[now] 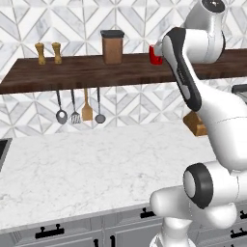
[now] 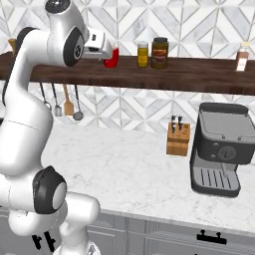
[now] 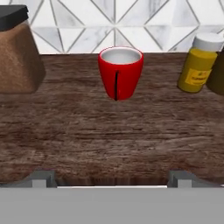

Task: Gather all objects into one cabinet and sort the glasses and bowls to opposite sides.

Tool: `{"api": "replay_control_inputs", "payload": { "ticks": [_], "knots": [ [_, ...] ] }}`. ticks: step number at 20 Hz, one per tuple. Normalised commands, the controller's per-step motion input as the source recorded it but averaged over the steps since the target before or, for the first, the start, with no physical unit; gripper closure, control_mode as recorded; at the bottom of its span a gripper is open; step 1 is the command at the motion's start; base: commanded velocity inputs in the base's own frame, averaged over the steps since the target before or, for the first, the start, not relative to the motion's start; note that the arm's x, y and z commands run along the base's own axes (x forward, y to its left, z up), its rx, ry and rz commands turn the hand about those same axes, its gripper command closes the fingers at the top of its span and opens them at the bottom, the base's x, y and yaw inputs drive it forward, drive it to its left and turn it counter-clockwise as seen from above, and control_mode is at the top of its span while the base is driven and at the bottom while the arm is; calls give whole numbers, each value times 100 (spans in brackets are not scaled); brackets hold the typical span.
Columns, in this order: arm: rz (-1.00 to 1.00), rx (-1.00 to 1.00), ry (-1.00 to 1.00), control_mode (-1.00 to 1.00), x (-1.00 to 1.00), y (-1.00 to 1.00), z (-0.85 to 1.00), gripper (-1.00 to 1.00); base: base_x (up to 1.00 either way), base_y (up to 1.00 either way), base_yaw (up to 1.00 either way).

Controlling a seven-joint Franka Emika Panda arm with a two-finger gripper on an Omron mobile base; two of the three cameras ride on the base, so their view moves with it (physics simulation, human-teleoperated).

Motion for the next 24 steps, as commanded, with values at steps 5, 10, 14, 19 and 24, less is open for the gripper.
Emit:
{"api": "replay_control_inputs", "payload": {
  "ticks": [5,10,14,19,24],
  "knots": [
    [0,0,0,-100,38,-13,-13,-100,0,0,0],
    [0,0,0,-100,37,-7,-14,-100,0,0,0],
    [0,0,0,-100,37,0,0,-100,0,0,0],
    [0,0,0,-100,31,0,0,-100,0,0,0],
    [0,0,0,-100,28,0,0,-100,0,0,0]
  ]
}}
